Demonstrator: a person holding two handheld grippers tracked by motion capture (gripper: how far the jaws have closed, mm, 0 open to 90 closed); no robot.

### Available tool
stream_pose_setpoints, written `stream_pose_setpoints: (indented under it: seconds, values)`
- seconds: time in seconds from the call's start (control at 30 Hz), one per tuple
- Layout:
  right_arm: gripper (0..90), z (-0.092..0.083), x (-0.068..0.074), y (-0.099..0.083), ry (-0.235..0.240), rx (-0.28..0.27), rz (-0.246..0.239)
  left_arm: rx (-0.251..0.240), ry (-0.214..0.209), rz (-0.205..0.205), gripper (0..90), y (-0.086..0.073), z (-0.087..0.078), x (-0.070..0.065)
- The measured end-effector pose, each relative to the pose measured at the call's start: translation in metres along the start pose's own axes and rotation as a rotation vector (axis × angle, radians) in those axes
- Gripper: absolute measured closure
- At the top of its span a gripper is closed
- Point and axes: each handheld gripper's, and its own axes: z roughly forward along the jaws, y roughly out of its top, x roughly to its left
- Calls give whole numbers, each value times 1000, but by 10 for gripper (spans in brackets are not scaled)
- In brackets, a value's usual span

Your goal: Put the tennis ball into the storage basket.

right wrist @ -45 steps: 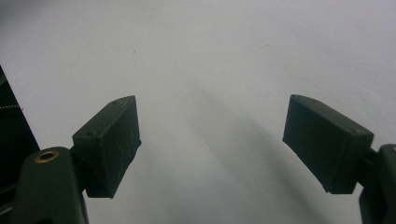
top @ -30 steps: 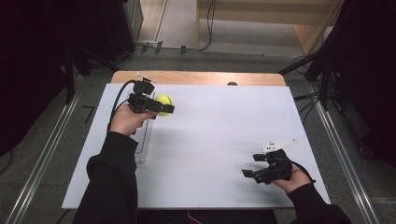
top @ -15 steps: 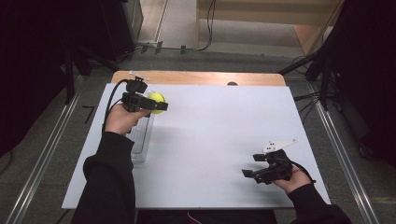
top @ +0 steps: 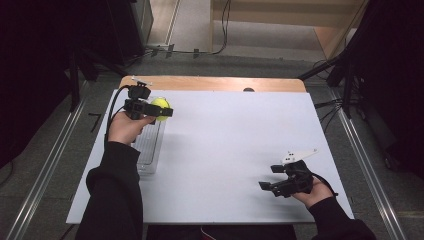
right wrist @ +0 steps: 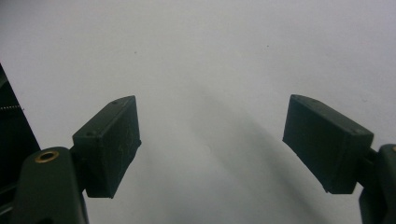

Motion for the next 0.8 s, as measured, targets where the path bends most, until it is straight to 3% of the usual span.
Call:
stream_pose_setpoints:
  seconds: [0.6, 0.7, 0.8]
  values:
    - [169, 0, 0, 0, 1, 4, 0, -24, 56, -78, 263, -8, -8, 25]
    - [169, 0, 0, 0, 1, 4, 0, -18, 98, -79, 263, -10, -9, 28]
    - [169, 1, 0, 0, 0, 6, 3, -20, 104, -91, 263, -11, -8, 31]
